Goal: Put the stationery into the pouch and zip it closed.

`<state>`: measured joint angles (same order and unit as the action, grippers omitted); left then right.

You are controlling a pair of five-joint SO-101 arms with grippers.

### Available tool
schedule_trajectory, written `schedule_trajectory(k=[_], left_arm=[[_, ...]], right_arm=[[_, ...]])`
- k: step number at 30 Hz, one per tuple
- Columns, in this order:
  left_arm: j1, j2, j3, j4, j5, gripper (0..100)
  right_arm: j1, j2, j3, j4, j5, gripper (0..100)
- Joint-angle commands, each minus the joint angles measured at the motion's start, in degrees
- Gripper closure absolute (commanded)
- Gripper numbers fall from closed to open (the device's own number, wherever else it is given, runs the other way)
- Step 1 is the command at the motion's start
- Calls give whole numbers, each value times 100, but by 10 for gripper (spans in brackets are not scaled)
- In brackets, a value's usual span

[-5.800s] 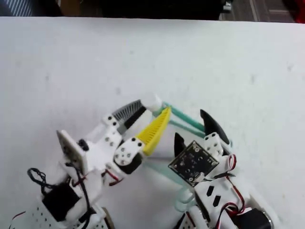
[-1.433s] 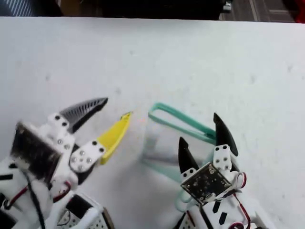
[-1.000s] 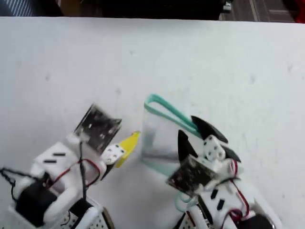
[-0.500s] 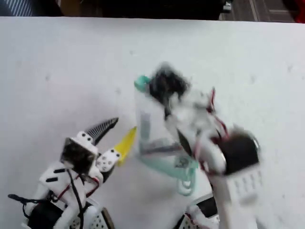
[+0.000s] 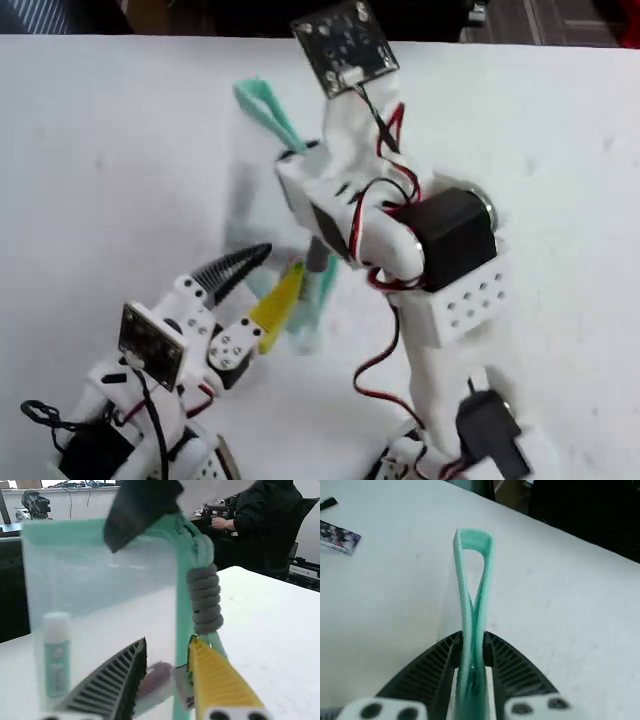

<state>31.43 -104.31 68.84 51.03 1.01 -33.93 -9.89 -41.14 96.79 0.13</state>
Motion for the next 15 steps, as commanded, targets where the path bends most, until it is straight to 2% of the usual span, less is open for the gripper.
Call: schedule_trajectory(k=[1, 7, 12, 15], left_arm=[[171, -13, -35, -114, 18, 842], [48, -4, 53, -264, 0, 844], [-848, -13, 554, -818, 35, 845], [-1024, -13, 598, -765, 26, 845]], right_arm=[[-163, 382, -765, 101, -114, 982], [-382, 708, -853, 127, -185, 982], [-611, 541, -818, 163, -185, 982], [-743, 418, -818, 163, -185, 982]])
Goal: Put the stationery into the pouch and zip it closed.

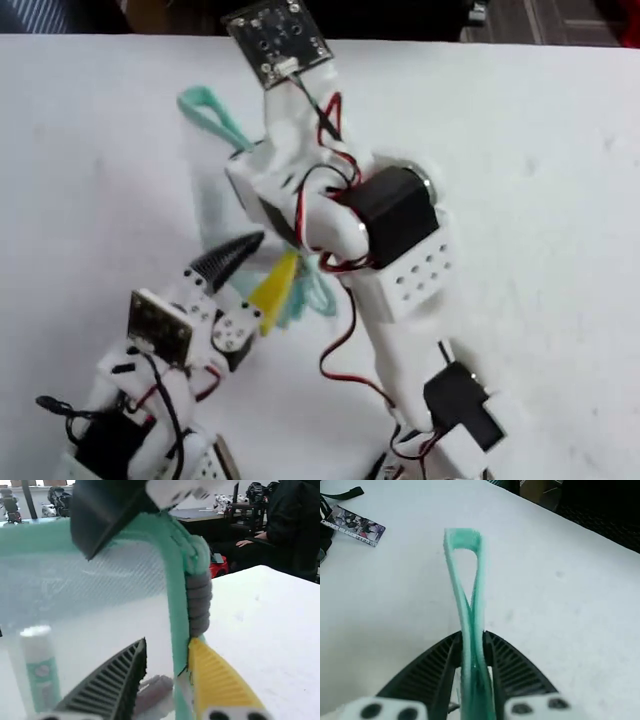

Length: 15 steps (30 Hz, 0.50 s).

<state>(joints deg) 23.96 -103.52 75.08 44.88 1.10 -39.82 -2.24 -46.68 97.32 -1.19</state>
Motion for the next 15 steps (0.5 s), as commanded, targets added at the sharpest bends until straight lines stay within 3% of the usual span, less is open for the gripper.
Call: schedule_trajectory(k=[1, 15], left_arm=[[-286, -92, -35, -70, 26, 845], [-444, -92, 167, 53, 9, 845]], right_arm=[[-154, -356, -264, 110, -53, 982], [382, -347, 870, 92, 0, 981]])
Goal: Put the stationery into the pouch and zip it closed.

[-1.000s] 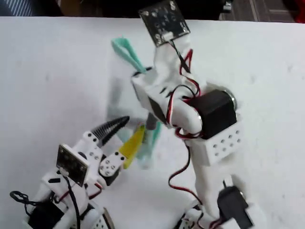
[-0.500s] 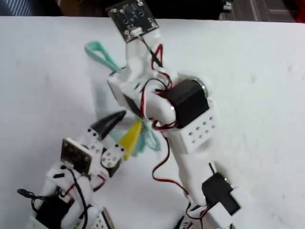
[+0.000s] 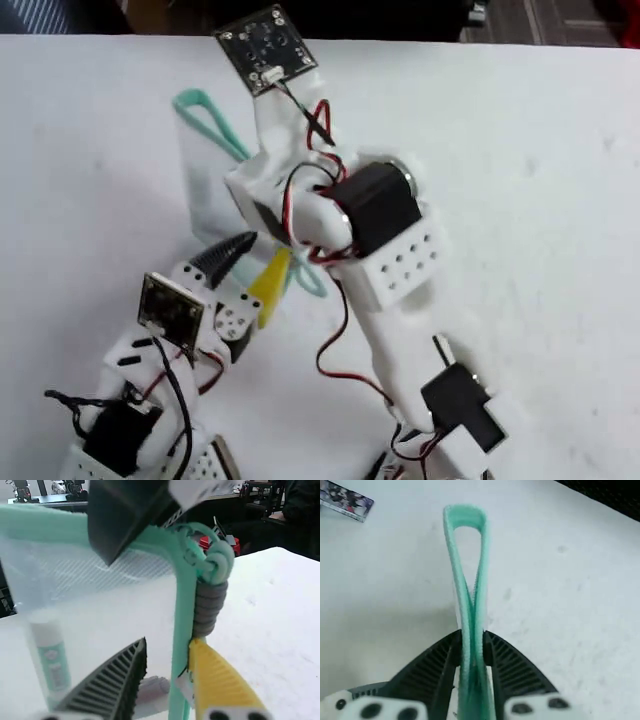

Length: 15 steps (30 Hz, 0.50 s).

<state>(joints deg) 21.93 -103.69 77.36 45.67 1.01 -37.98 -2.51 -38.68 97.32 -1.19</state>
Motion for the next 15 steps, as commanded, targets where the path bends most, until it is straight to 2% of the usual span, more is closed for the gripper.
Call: schedule_trajectory(k=[1, 5, 10, 15], left_arm=[[-347, -75, -62, -26, 35, 845], [-699, -75, -79, -35, 44, 845], [-734, -75, -79, -26, 44, 845], [-699, -75, -79, -18, 18, 845]], right_arm=[[251, -321, 105, 92, 88, 978], [295, -321, 114, 110, 853, 956], [268, -303, 114, 110, 923, 841], [259, -303, 413, 110, 1160, 901]])
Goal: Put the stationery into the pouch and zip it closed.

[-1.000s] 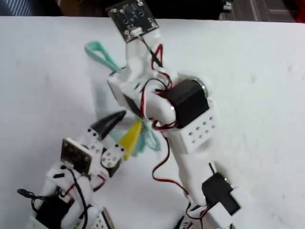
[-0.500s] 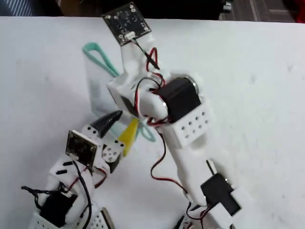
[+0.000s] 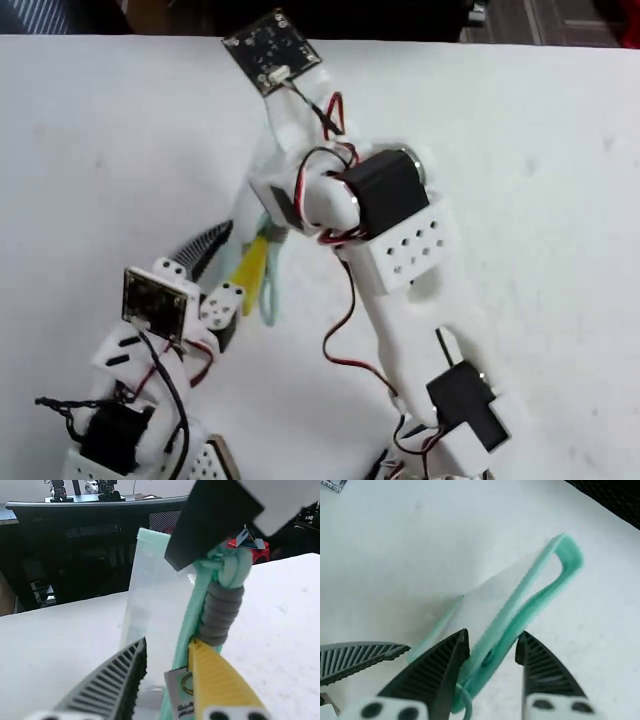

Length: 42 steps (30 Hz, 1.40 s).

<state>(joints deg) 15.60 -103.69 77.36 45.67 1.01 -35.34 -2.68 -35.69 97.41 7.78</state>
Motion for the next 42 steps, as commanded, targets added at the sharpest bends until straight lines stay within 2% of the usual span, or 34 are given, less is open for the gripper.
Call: schedule_trajectory(k=[1, 2, 6, 11, 14, 17, 22, 24, 27, 30, 34, 37, 42], left_arm=[[-57, -75, -79, -9, 18, 845], [-57, -75, -88, 53, 18, 843], [145, -84, -721, 879, -18, 842], [435, -84, -2171, 2400, -774, 845], [391, -84, -2207, 2532, -1574, 843], [391, -84, -1653, 2198, -2409, 843], [453, -84, -176, 659, -2453, 844], [532, -84, 229, 185, -2277, 845], [1024, -84, 510, -123, -1952, 845], [1455, -84, 484, -97, -1705, 846], [1560, -84, -35, 290, -993, 846], [1323, -84, -255, 360, -782, 846], [497, -84, 237, -457, -360, 843]], right_arm=[[-57, -286, 237, 75, 352, 937], [-75, -286, 343, 57, 387, 981], [-110, -286, 624, -154, 255, 984], [-110, -286, 642, -312, -70, 981], [-119, -286, 624, -312, -105, 981], [-110, -286, 633, -259, -105, 981], [-127, -295, 624, -268, -316, 981], [-163, -295, 624, -286, -352, 981], [-365, -295, 624, -286, -343, 981], [-567, -295, 624, -295, -343, 981], [-567, -295, 615, -303, -343, 981], [-576, -295, 642, -268, -352, 981], [-602, -347, 615, -259, -738, 981]])
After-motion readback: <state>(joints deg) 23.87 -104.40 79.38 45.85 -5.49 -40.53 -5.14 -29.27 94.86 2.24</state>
